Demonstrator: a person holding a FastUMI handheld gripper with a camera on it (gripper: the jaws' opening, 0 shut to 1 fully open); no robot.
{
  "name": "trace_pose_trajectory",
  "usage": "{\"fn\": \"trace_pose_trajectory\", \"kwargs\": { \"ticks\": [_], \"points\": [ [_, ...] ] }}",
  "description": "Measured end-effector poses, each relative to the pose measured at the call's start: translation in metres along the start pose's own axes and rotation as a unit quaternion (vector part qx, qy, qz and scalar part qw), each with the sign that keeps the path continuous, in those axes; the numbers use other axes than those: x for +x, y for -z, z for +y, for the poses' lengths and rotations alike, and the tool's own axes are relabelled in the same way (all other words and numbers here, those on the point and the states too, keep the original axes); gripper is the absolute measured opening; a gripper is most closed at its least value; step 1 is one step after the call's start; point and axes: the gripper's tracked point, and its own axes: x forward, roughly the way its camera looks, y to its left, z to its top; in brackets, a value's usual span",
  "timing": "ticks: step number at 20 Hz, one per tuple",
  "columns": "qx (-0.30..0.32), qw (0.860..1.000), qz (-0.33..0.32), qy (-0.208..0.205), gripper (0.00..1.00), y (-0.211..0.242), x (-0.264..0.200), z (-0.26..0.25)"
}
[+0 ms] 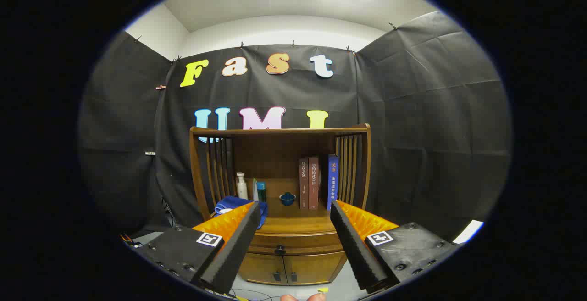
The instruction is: Pull open the drawer, take out the items inside it, and place them on the countertop above the cabinet.
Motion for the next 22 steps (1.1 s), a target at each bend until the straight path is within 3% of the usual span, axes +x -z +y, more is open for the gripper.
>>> {"fn": "trace_pose_trajectory", "kwargs": {
  "ticks": [22],
  "points": [
    [0.007, 1.000, 0.000, -0.001, 0.99, 0.021, 0.005, -0.003]
  ]
}}
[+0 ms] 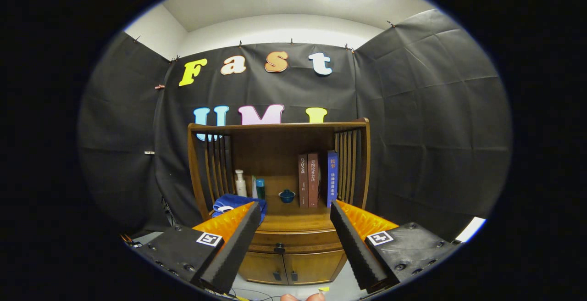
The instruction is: Pull open the drawer, take out the items inside it, and place them on the countertop above the cabinet.
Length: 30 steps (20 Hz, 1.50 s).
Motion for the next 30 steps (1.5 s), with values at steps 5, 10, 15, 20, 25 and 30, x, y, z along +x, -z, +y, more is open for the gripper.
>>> {"fn": "trace_pose_trajectory", "kwargs": {
  "ticks": [5, 10, 15, 20, 25, 30],
  "points": [
    [0.001, 1.000, -0.002, 0.003, 0.99, 0.052, 0.022, -0.006],
    [-0.006, 1.000, 0.000, 0.006, 0.99, 0.125, 0.052, -0.008],
    [0.006, 0.999, 0.051, 0.006, 0.99, 0.211, 0.097, -0.003],
    [0.008, 0.996, 0.088, -0.006, 0.99, 0.274, 0.144, 0.013],
    [0.013, 0.991, 0.131, -0.015, 0.99, 0.326, 0.183, 0.034],
    [0.021, 0.987, 0.156, -0.041, 0.73, 0.355, 0.208, 0.057]
  ]
}}
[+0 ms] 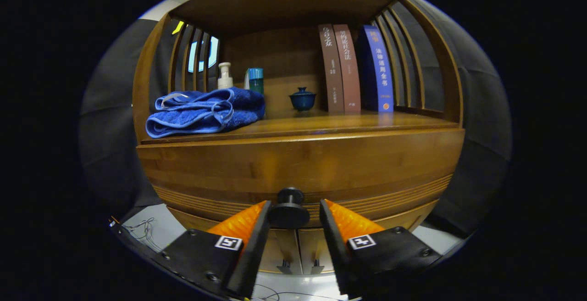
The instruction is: Pull open the drawer, take out the items inside it, and place them on the countertop above the cabinet.
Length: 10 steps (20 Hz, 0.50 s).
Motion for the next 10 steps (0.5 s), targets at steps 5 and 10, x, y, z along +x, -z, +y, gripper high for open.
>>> {"fn": "trace_pose_trajectory", "kwargs": {
  "ticks": [5, 10],
  "points": [
    [-0.019, 1.000, -0.009, 0.017, 0.37, -0.001, 0.002, -0.002],
    [-0.012, 1.000, -0.002, 0.023, 0.28, 0.002, -0.010, -0.002]
  ]
}}
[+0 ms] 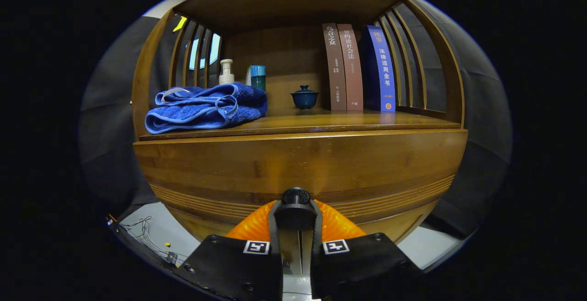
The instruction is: Pull open the drawer, take out the items inside it, and place them on the countertop above the cabinet.
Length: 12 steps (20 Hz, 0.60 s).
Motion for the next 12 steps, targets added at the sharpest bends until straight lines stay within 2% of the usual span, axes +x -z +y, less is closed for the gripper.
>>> {"fn": "trace_pose_trajectory", "kwargs": {
  "ticks": [12],
  "points": [
    [-0.005, 1.000, 0.003, -0.004, 0.28, 0.021, -0.093, 0.001]
  ]
}}
